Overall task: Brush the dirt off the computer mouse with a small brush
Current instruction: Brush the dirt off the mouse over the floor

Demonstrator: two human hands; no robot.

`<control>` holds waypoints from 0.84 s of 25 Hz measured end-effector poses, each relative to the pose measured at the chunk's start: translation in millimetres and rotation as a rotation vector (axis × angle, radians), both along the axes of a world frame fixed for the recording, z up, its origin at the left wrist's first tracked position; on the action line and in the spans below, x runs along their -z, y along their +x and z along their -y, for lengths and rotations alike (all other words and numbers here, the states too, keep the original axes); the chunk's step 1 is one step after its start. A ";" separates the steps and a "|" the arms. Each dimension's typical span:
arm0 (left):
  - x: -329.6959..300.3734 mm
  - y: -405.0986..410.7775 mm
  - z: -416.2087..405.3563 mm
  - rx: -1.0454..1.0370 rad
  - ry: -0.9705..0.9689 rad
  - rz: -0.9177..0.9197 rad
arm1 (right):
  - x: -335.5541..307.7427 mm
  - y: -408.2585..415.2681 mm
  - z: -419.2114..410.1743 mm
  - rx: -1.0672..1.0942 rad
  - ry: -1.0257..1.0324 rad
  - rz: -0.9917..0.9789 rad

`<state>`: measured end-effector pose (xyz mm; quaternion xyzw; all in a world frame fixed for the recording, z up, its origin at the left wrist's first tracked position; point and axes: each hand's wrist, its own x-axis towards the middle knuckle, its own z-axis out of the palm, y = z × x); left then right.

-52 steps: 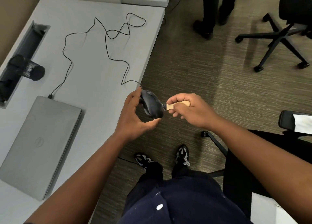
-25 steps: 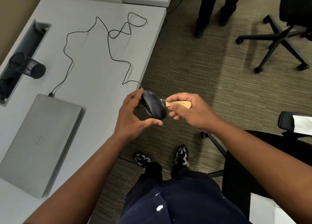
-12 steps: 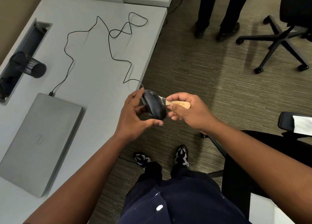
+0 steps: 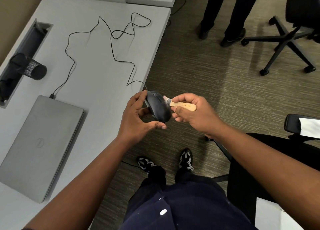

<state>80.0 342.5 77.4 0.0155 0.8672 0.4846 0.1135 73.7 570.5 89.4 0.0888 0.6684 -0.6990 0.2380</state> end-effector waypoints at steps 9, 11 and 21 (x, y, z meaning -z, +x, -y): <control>3.5 -5.1 5.0 0.026 -0.014 0.044 | 1.4 0.1 3.3 0.002 0.041 -0.039; 4.2 -5.6 5.4 0.033 0.004 0.041 | 0.7 -0.2 3.8 0.000 0.040 -0.036; 10.9 -9.6 9.7 0.071 -0.082 -0.050 | 5.2 -1.5 1.6 0.012 0.043 -0.037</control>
